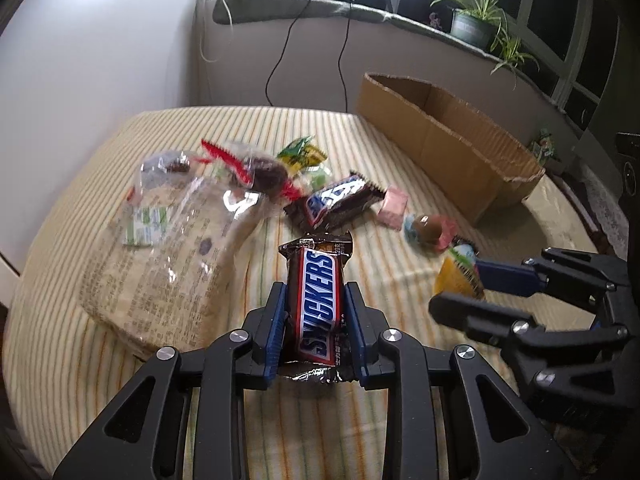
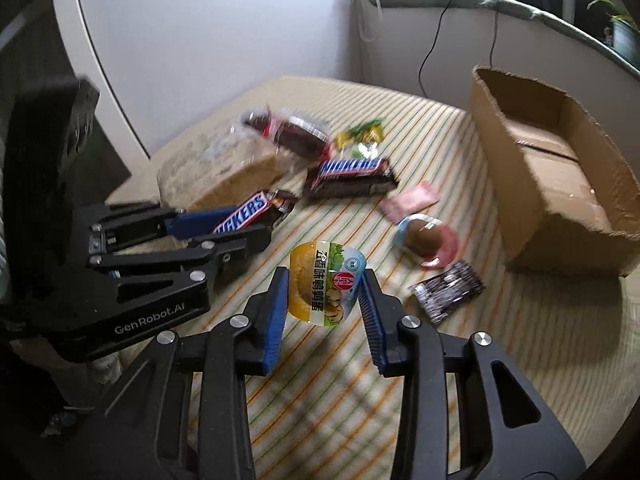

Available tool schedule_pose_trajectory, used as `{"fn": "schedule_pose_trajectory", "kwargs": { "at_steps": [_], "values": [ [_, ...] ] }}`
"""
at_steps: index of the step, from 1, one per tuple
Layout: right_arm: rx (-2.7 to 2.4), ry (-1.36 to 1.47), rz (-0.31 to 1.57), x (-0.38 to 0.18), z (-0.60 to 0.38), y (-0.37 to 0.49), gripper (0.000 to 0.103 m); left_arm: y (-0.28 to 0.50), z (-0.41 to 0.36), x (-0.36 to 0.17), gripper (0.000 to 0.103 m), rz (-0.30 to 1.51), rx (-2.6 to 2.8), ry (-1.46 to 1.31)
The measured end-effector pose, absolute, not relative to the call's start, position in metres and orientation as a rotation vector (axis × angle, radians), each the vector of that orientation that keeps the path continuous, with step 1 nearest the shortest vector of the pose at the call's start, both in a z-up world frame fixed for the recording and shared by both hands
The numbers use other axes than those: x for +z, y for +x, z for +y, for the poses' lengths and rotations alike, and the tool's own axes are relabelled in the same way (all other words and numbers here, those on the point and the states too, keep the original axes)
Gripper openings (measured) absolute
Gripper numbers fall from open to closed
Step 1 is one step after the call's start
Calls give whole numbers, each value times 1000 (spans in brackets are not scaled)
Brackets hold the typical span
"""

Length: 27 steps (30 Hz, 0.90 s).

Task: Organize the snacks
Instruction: 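Carry both snacks to the box and release the jelly cup from the right tool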

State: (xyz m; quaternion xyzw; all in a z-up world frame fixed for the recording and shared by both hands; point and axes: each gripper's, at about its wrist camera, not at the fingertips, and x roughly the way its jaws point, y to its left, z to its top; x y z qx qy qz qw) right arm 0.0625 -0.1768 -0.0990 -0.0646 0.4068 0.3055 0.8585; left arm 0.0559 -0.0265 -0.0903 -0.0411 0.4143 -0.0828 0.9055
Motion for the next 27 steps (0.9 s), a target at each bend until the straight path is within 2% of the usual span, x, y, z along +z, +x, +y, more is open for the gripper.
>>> {"fn": "schedule_pose_trajectory", "kwargs": {
  "at_steps": [15, 27],
  "values": [
    [498, -102, 729, -47, -246, 113, 37, 102, -76, -46, 27, 748, -287, -66],
    [362, -85, 731, -50, -304, 174, 37, 153, -129, -37, 27, 734, -375, -44]
  ]
}}
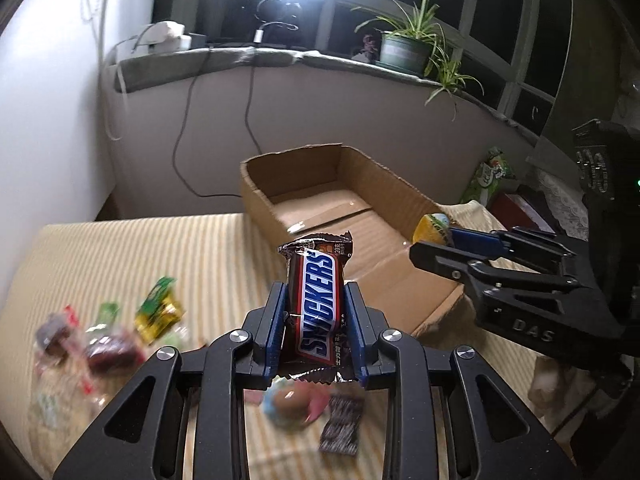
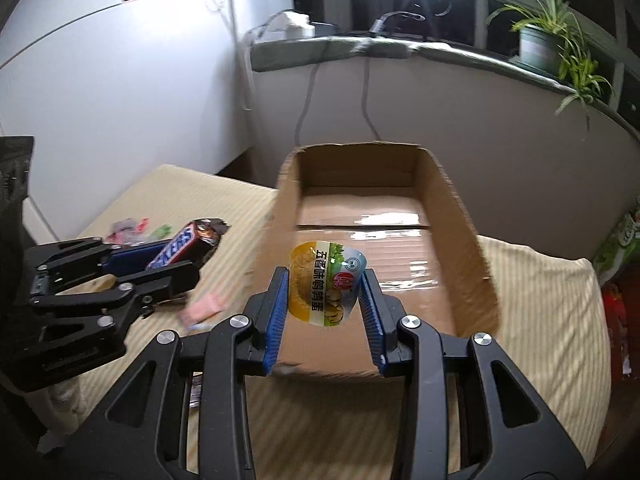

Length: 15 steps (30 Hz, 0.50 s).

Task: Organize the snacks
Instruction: 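Carry both snacks to the box and release the jelly cup from the right tool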

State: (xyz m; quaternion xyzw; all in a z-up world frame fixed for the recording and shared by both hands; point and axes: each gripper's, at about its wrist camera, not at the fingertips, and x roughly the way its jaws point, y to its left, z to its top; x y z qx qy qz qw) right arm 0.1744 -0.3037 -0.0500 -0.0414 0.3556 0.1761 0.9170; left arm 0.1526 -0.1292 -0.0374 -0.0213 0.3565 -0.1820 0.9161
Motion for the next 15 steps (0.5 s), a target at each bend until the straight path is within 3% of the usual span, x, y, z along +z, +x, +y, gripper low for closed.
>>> {"fn": "schedule_pose_trajectory", "kwargs": {
  "at_steps": [15],
  "values": [
    [284, -46, 782, -73, -341, 208, 38, 177, -174, -51, 27, 776, -441, -13]
  ]
}}
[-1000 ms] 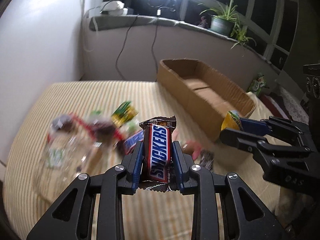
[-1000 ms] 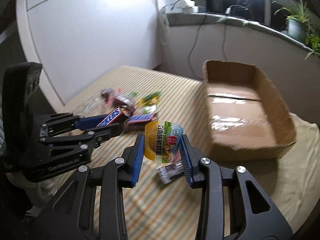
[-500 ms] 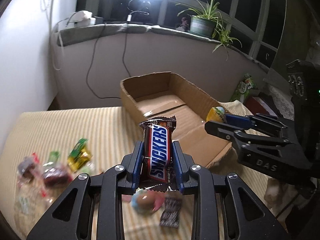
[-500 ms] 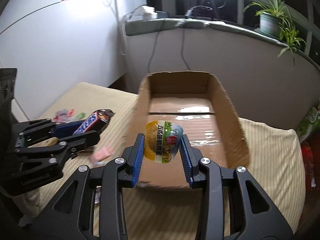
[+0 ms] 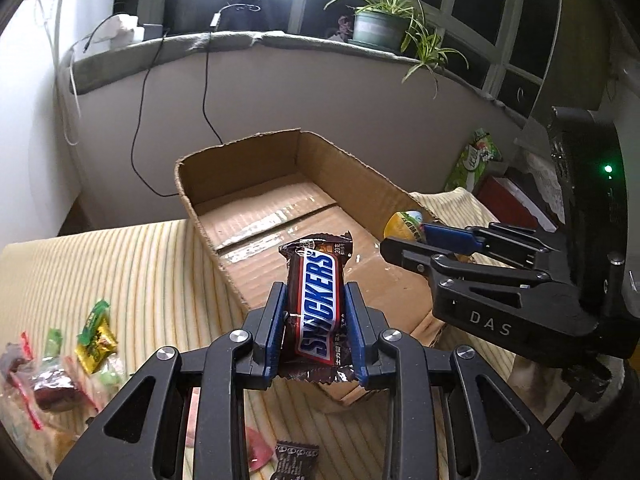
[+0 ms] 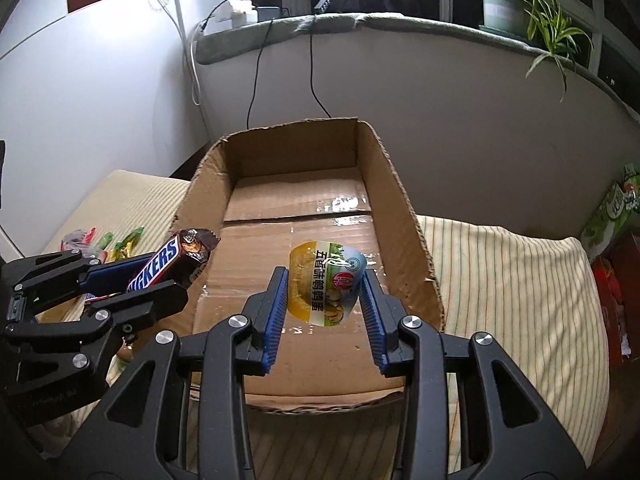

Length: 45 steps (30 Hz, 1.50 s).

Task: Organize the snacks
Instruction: 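Carry both snacks to the box and release the jelly cup from the right tool, then grasp another Snickers bar with the left tool while the right tool approaches the black packet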

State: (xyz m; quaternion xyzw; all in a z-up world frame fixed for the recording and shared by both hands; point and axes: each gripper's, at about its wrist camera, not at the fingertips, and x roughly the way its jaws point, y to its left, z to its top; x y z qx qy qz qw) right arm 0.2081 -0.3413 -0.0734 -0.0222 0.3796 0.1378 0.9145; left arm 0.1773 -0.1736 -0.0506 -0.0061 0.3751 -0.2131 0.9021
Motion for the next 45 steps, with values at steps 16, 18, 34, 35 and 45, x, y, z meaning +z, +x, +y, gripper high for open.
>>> {"fn": "schedule_pose_trajectory", "kwargs": {
  "at_steps": [16, 18, 34, 35, 45],
  "values": [
    [272, -53, 762, -71, -343, 205, 53, 180, -179, -50, 28, 770, -431, 15],
    [270, -52, 758, -69, -343, 204, 53, 178, -175, -49, 28, 768, -425, 6],
    [312, -64, 712, -45, -317, 153, 54, 130, -131, -25, 51, 697, -397, -53],
    [317, -66, 711, -45, -315, 149, 54, 124, -125, -24, 53, 690, -390, -55],
    [419, -94, 742, -60, -277, 104, 63, 86, -60, -32, 65, 713, -269, -114]
  ]
}}
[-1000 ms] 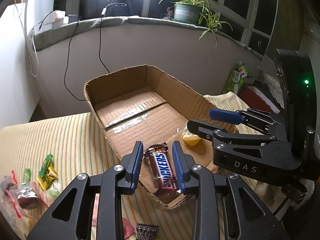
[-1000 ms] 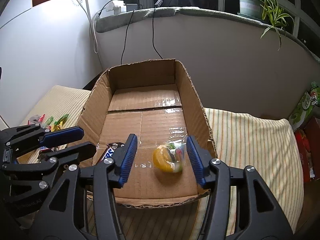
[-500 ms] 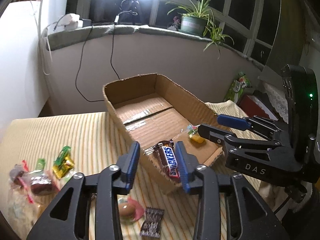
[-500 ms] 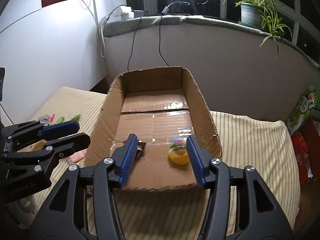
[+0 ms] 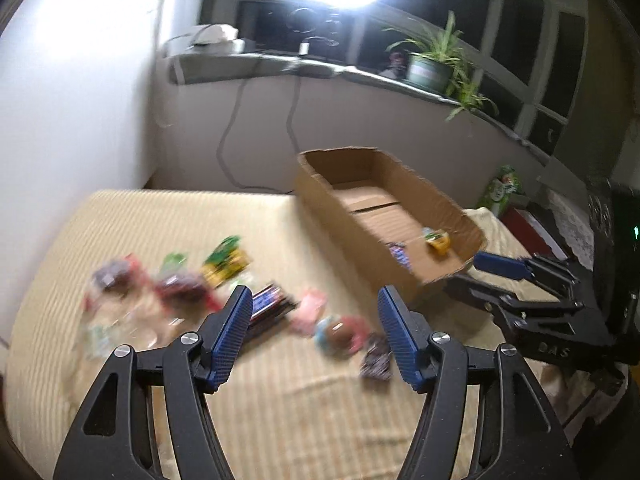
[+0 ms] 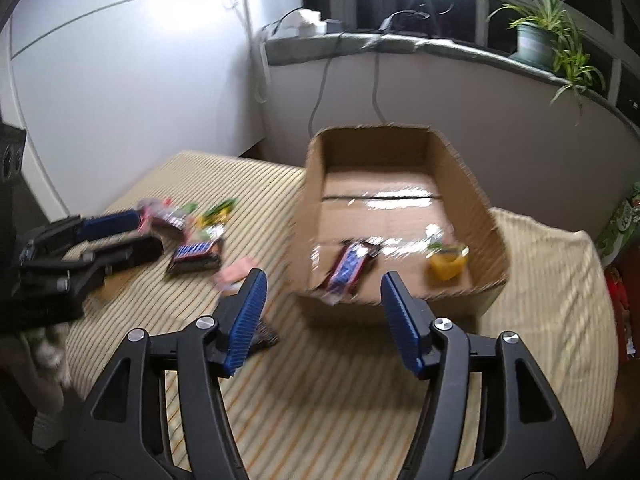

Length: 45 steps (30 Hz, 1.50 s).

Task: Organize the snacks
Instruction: 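Grasp another Snickers bar with the left tool while the right tool approaches the black packet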

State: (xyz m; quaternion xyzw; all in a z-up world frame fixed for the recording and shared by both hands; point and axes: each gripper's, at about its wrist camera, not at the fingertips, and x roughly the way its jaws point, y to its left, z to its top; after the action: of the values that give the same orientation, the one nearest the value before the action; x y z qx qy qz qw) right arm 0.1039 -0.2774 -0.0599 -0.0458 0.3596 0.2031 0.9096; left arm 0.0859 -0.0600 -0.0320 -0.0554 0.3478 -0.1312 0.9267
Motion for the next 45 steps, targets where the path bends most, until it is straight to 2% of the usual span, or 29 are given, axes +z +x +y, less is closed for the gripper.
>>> {"fn": "schedule_pose_trajectory", "kwargs": {
  "at_steps": [12, 17, 21, 37, 41, 45],
  "values": [
    [504, -129, 848, -104, -244, 90, 63, 81, -43, -68, 64, 796, -230, -112],
    [512, -144, 868, -110, -237, 98, 63, 100, -41, -72, 57, 802, -217, -82],
    [528, -138, 882, -115, -232, 103, 72, 120, -42, -74, 57, 817, -232, -51],
    [557, -203, 945, -134, -210, 119, 73, 144, -45, -100, 56, 895, -244, 11],
    [557, -219, 945, -135, -206, 119, 71, 146, -48, -102, 50, 902, -252, 32],
    [550, -236, 945, -135, -205, 117, 58, 144, -55, -103, 33, 913, -275, 66]
  ]
}}
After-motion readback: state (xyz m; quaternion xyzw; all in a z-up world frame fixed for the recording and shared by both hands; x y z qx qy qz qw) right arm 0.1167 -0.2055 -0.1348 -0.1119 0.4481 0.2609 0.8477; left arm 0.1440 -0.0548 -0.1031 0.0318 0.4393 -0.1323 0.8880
